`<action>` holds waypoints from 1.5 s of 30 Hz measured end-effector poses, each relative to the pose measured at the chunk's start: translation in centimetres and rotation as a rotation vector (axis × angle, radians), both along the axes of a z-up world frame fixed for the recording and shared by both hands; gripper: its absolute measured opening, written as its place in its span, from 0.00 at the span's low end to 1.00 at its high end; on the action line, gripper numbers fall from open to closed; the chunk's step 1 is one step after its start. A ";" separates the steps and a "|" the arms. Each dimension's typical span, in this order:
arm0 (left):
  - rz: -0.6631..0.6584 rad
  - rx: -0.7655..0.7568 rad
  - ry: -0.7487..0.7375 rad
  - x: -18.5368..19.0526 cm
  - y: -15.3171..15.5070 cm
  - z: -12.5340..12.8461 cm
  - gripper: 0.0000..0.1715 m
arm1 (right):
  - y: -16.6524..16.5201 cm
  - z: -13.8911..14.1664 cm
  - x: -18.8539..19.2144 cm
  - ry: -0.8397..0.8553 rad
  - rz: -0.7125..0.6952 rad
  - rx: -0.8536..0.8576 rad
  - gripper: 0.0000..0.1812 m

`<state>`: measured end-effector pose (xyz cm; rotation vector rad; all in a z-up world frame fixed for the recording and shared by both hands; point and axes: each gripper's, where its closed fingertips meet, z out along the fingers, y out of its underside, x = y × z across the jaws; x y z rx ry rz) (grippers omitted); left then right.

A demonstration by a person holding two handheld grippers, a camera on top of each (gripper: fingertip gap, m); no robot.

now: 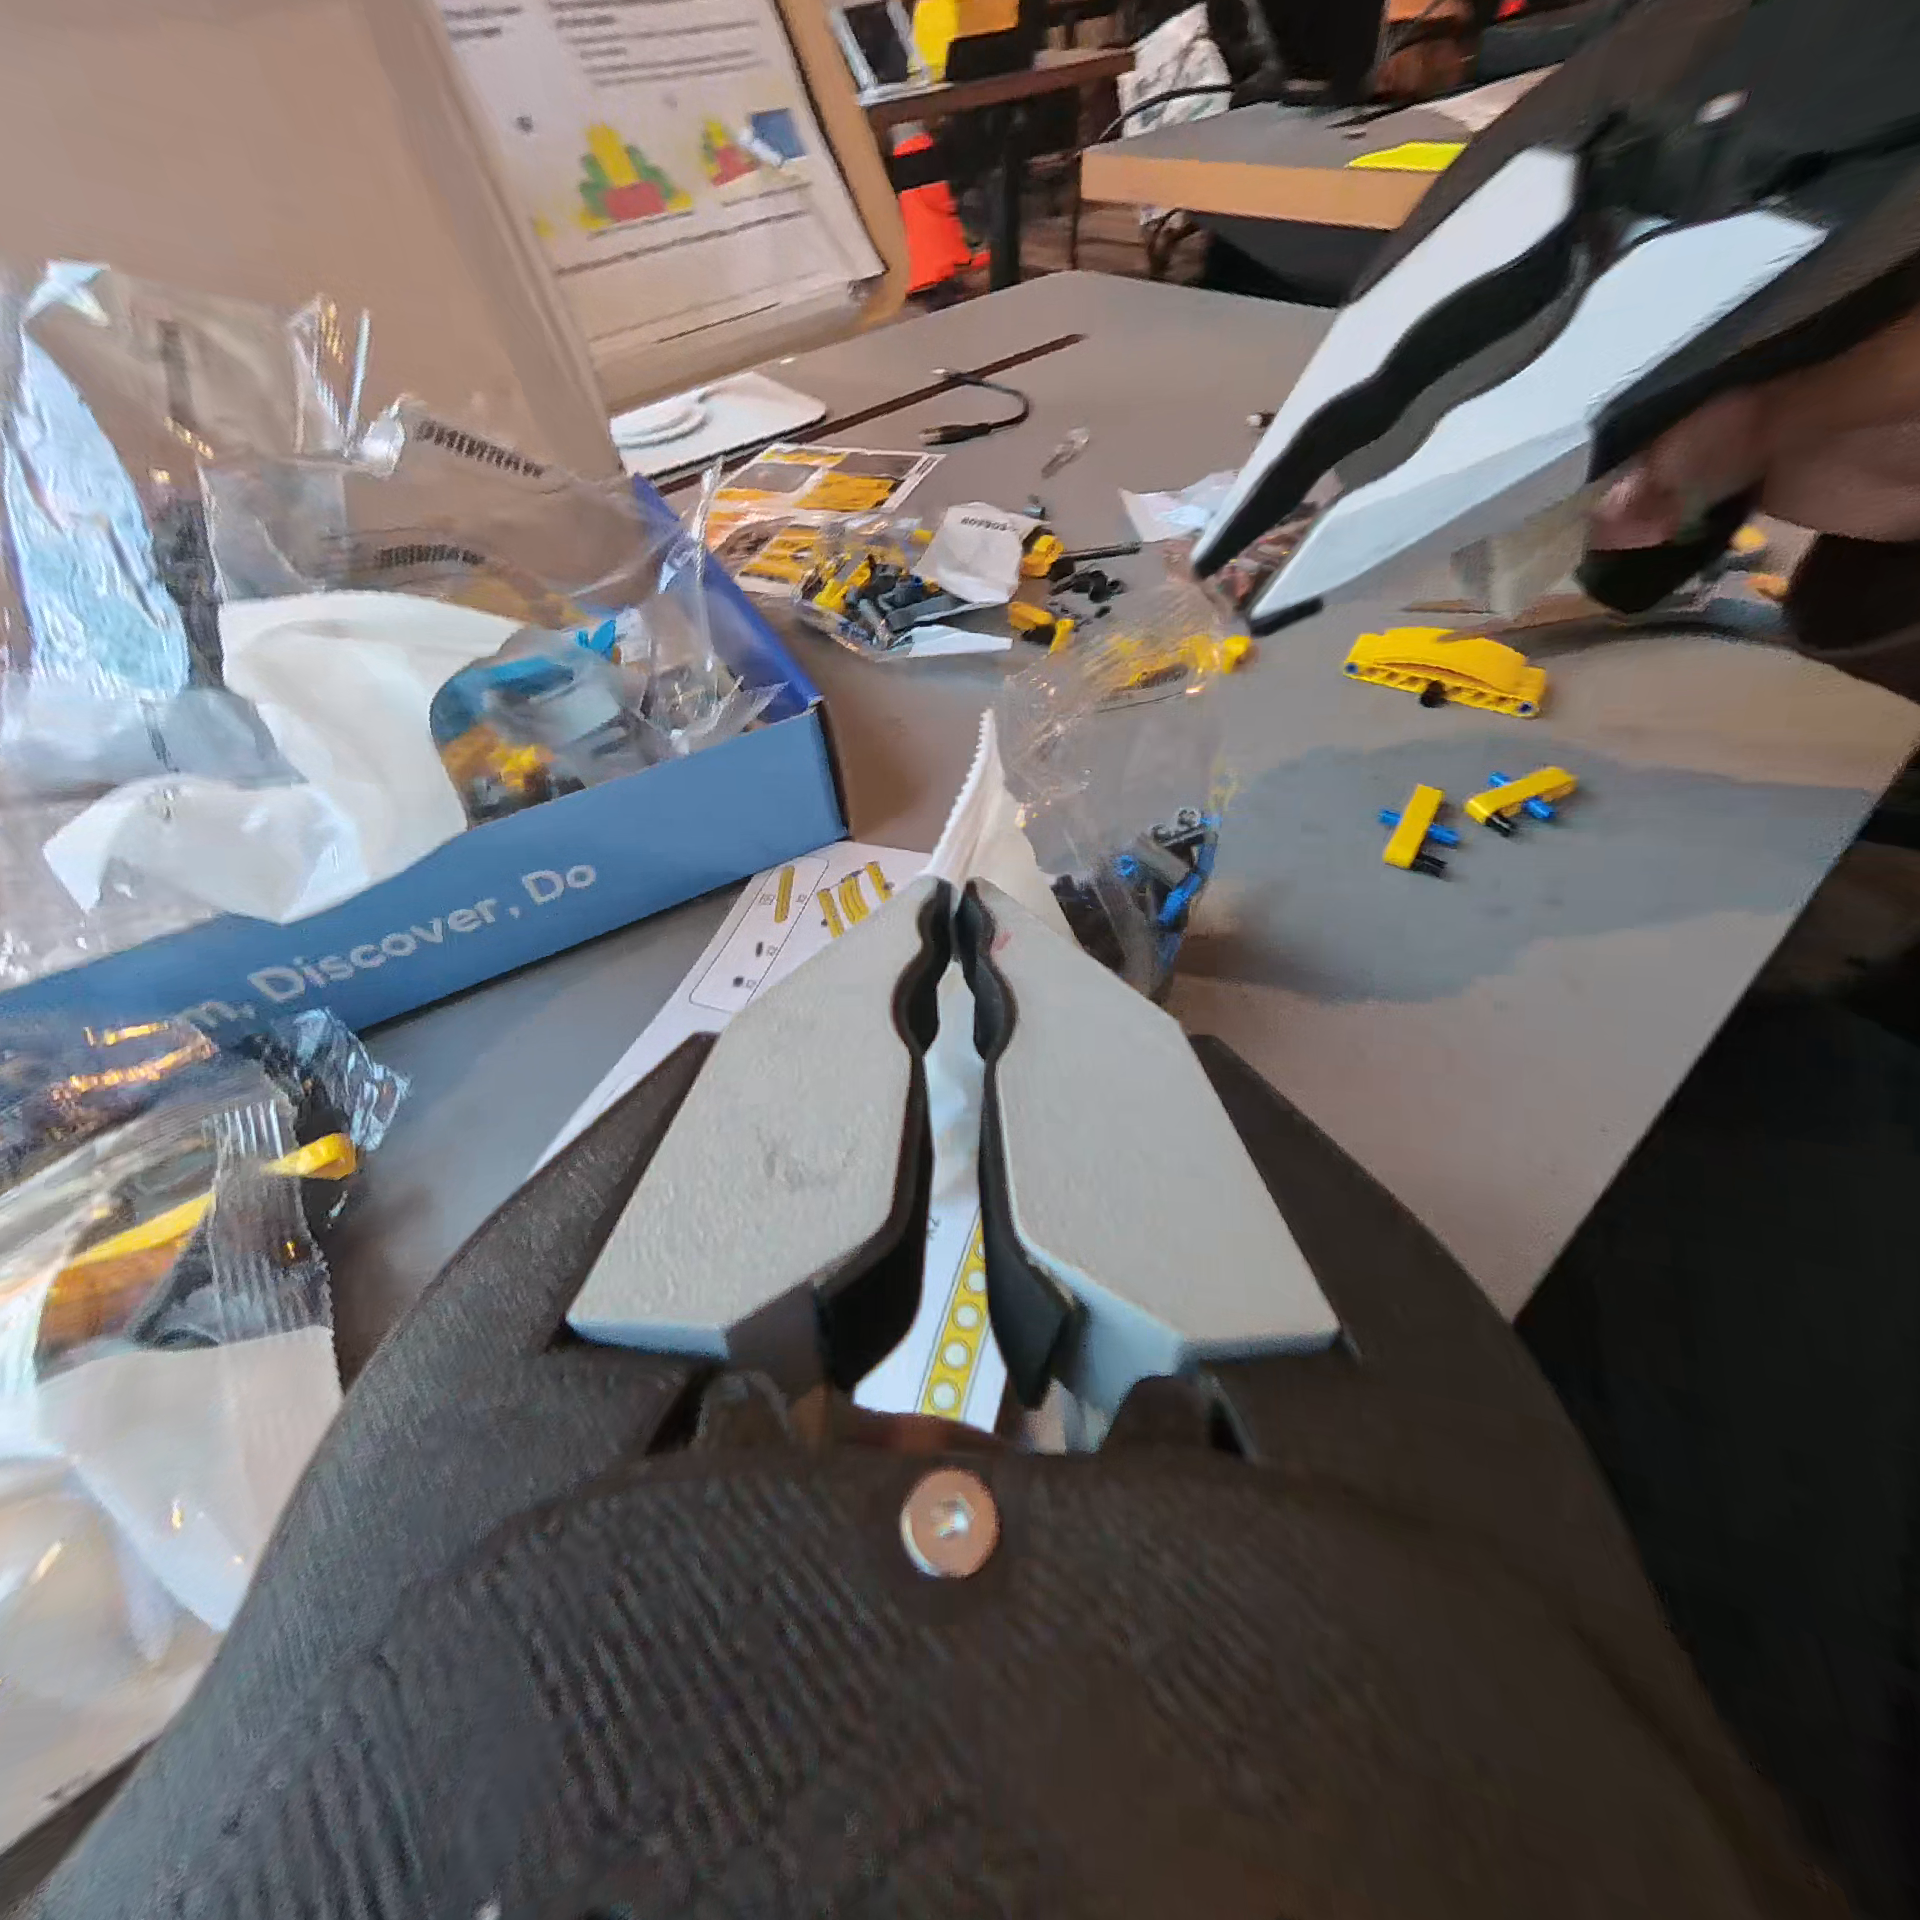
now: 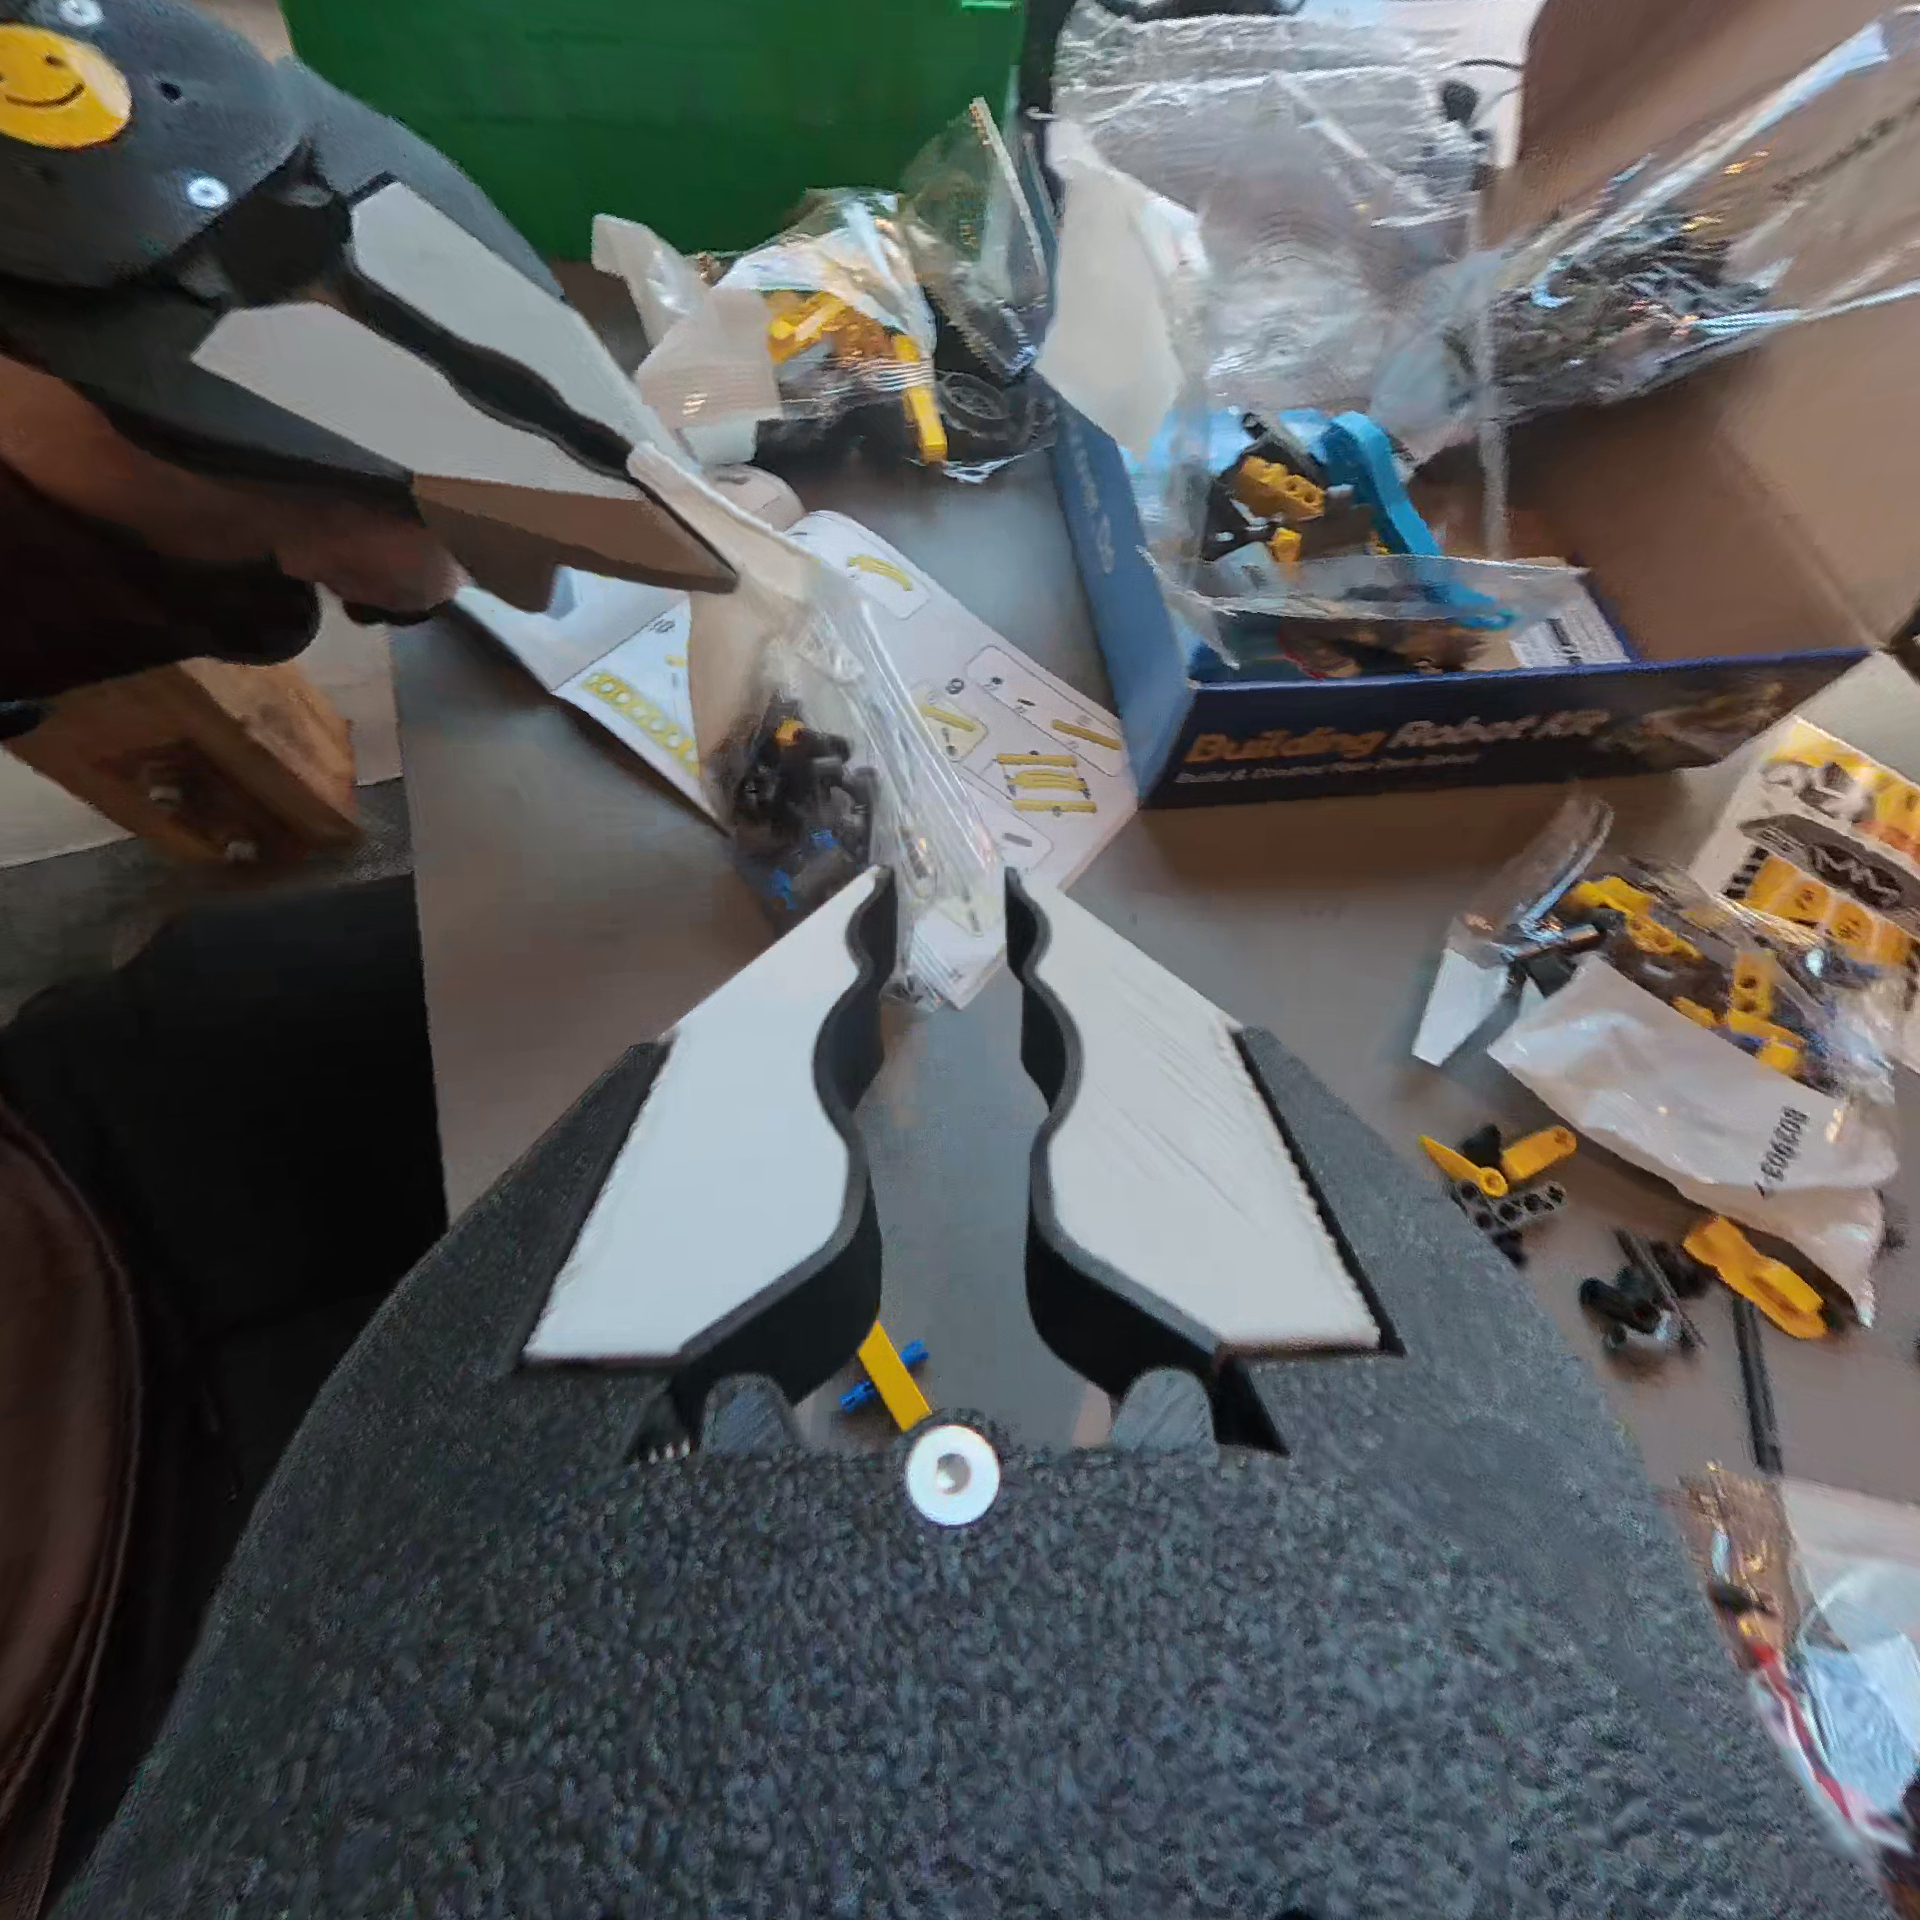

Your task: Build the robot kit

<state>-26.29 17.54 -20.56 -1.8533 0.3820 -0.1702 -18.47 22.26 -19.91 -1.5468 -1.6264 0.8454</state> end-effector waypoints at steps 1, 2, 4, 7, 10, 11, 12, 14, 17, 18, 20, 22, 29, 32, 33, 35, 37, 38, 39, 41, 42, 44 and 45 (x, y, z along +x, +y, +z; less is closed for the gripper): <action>0.023 -0.028 -0.021 -0.1 0.2 -0.4 0.00 | 0.7 0.3 0.4 0.011 -0.037 -0.009 0.11; 0.050 -0.056 -0.044 -0.3 0.5 -0.7 0.00 | 1.2 0.7 0.9 0.018 -0.069 -0.028 0.11; 0.124 -0.080 -0.096 -1.2 1.0 -1.0 0.05 | 1.8 1.6 1.6 0.051 -0.109 -0.084 0.11; 0.235 -0.077 -0.153 -2.6 1.7 -0.9 0.18 | 2.4 2.7 2.2 0.106 -0.164 -0.149 0.11; 0.316 -0.075 -0.135 -3.0 2.3 -0.7 0.38 | 2.8 2.2 2.2 0.090 -0.232 -0.146 0.12; 0.341 -0.073 -0.115 -3.0 2.5 -0.7 0.43 | 3.0 1.5 2.0 0.061 -0.270 -0.120 0.12; 0.353 -0.072 -0.097 -2.7 2.6 -0.6 0.48 | 3.3 0.7 2.0 0.011 -0.319 -0.066 0.12; 0.352 -0.089 -0.074 -1.8 2.4 -0.4 0.53 | 5.0 -0.3 2.7 -0.092 -0.467 0.111 0.09; 0.314 -0.086 -0.041 -0.5 1.6 0.4 0.57 | 6.0 0.7 3.2 -0.130 -0.563 0.291 0.08; 0.311 -0.083 -0.029 -0.3 1.4 0.5 0.57 | 5.7 1.0 3.0 -0.119 -0.559 0.293 0.08; 0.296 -0.087 -0.026 0.4 1.0 0.3 0.56 | 5.3 1.2 2.8 -0.101 -0.548 0.281 0.08; 0.278 -0.097 -0.021 1.0 0.7 -0.1 0.56 | 5.3 1.0 2.9 -0.109 -0.547 0.275 0.08; 0.236 -0.081 -0.010 2.1 -0.6 1.3 0.56 | 4.9 1.4 3.1 -0.098 -0.544 0.272 0.09; 0.269 -0.026 -0.025 1.3 -0.6 2.7 0.48 | 4.4 2.0 2.9 -0.064 -0.512 0.259 0.09; 0.292 -0.011 -0.032 0.9 -0.3 2.7 0.43 | 4.1 2.1 2.6 -0.048 -0.486 0.246 0.09; 0.321 -0.032 -0.046 0.4 0.4 1.6 0.37 | 3.3 2.2 2.2 -0.024 -0.436 0.216 0.09; 0.377 -0.052 -0.031 -0.5 1.1 0.5 0.24 | 2.0 3.0 1.7 0.020 -0.365 0.218 0.10; 0.411 -0.038 -0.006 -1.1 1.4 0.5 0.14 | 1.1 4.0 1.4 0.059 -0.319 0.230 0.09; 0.450 -0.018 0.021 -1.8 1.6 0.7 0.04 | -0.3 5.1 1.0 0.100 -0.258 0.238 0.05; 0.515 0.004 0.056 -3.1 2.3 1.2 0.00 | -4.2 7.5 0.2 0.190 -0.081 0.247 0.00; 0.550 0.001 0.076 -3.6 2.7 1.3 0.00 | -6.3 8.6 -0.2 0.235 -0.001 0.269 0.00; 0.598 0.012 0.137 -4.5 3.6 1.6 0.00 | -10.7 10.3 -0.6 0.309 0.157 0.356 0.00; 0.615 0.021 0.166 -4.7 4.0 1.8 0.00 | -13.3 10.6 -0.7 0.331 0.250 0.395 0.00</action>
